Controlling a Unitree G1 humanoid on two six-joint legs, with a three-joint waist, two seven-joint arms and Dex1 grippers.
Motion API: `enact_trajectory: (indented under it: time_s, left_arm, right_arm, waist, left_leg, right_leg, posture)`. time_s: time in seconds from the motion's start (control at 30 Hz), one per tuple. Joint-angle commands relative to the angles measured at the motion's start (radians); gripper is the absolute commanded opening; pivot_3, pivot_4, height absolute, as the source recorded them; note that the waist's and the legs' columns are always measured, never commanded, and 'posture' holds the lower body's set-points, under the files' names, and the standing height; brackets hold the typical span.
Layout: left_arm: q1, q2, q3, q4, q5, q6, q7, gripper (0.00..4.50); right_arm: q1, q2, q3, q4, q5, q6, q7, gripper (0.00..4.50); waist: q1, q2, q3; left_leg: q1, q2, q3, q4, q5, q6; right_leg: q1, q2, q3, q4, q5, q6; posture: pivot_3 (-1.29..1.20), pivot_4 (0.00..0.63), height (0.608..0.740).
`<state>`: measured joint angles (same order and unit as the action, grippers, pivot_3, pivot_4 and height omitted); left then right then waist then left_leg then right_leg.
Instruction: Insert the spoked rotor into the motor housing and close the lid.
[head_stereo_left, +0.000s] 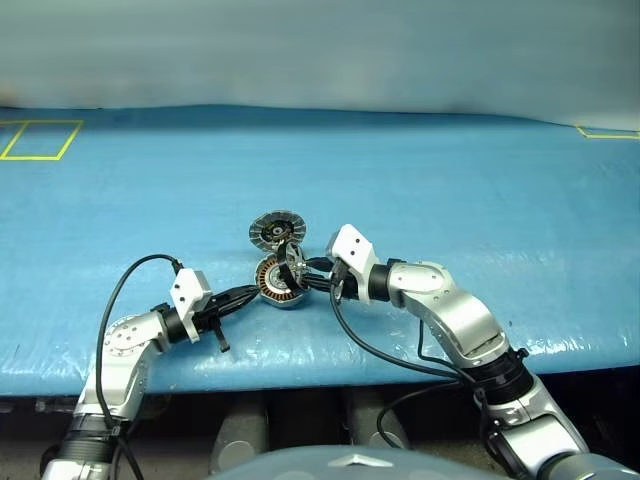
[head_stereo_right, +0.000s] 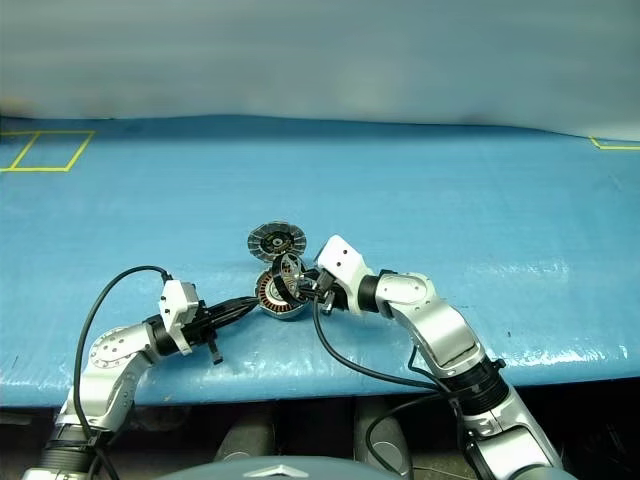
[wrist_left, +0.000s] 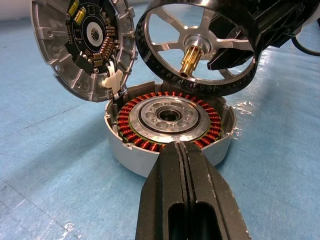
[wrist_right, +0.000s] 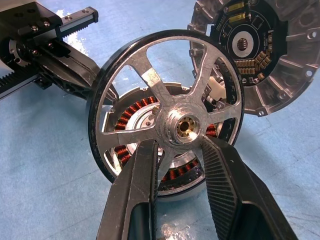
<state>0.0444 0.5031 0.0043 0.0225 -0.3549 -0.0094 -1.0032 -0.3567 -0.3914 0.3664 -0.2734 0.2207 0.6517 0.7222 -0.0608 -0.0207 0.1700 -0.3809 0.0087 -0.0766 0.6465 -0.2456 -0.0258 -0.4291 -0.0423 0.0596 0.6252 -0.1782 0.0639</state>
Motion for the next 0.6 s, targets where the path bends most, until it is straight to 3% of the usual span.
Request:
enact_trajectory:
  time_s: [0.03, 0.13, 0.57, 0.6]
  left_arm:
    - [0.009, 0.008, 0.014, -0.010, 0.001, -0.012, 0.004, 0.00]
    - [0.017, 0.008, 0.019, -0.012, 0.000, -0.013, 0.007, 0.00]
    - [0.025, 0.008, 0.022, -0.010, -0.001, -0.017, 0.013, 0.00]
    - [0.024, 0.008, 0.022, -0.010, 0.000, -0.017, 0.014, 0.00]
  right_arm:
    - [-0.014, -0.005, -0.002, 0.003, -0.017, -0.021, -0.002, 1.91]
    - [-0.019, 0.005, -0.008, 0.010, -0.030, -0.032, -0.016, 2.90]
    - [-0.020, 0.033, -0.041, 0.009, -0.001, -0.025, -0.011, 2.90]
    - [-0.020, 0.038, -0.046, 0.013, 0.003, -0.024, -0.013, 2.72]
  waist:
    - [0.000, 0.000, 0.000]
    - [0.000, 0.000, 0.000]
    - [0.000, 0.000, 0.000]
    - [0.000, 0.000, 0.000]
  left_leg:
    - [0.000, 0.000, 0.000, 0.000, 0.000, 0.000]
    - [0.000, 0.000, 0.000, 0.000, 0.000, 0.000]
    - [0.000, 0.000, 0.000, 0.000, 0.000, 0.000]
    - [0.000, 0.000, 0.000, 0.000, 0.000, 0.000]
  right_leg:
    - [0.000, 0.000, 0.000, 0.000, 0.000, 0.000]
    - [0.000, 0.000, 0.000, 0.000, 0.000, 0.000]
    - [0.000, 0.000, 0.000, 0.000, 0.000, 0.000]
    - [0.000, 0.000, 0.000, 0.000, 0.000, 0.000]
  posture:
    - [0.00, 0.150, 0.740]
    - [0.00, 0.150, 0.740]
    - [0.00, 0.150, 0.740]
    - [0.00, 0.150, 0.740]
